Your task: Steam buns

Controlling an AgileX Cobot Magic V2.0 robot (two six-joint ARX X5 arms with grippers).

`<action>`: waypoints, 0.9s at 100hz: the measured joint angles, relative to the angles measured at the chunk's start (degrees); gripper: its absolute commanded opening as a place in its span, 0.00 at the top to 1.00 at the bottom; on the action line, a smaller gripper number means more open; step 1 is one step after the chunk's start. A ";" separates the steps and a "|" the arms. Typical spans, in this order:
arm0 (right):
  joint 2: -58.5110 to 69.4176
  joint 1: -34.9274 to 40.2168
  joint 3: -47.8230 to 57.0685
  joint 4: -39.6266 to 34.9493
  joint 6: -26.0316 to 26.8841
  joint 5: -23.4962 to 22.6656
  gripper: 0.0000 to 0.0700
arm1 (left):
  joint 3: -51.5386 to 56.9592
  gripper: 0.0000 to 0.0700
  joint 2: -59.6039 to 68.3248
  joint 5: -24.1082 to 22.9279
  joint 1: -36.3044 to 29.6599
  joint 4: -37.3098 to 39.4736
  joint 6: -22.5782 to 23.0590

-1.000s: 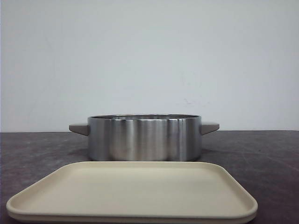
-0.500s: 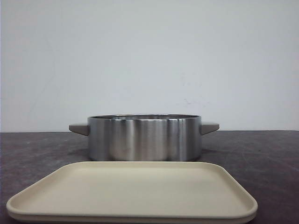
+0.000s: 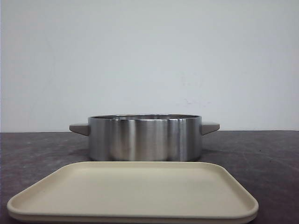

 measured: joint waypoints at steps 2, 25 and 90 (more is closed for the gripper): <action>0.00 0.00 0.00 0.00 0.00 0.00 0.99 | -3.17 1.00 -1.01 0.98 0.55 2.82 0.07; 0.00 0.00 0.00 0.00 0.00 0.00 0.99 | -37.86 1.00 -17.27 3.13 3.80 32.57 0.33; 0.00 0.00 0.00 0.00 0.00 0.00 0.99 | -63.60 1.00 -35.04 -1.01 14.10 37.00 6.69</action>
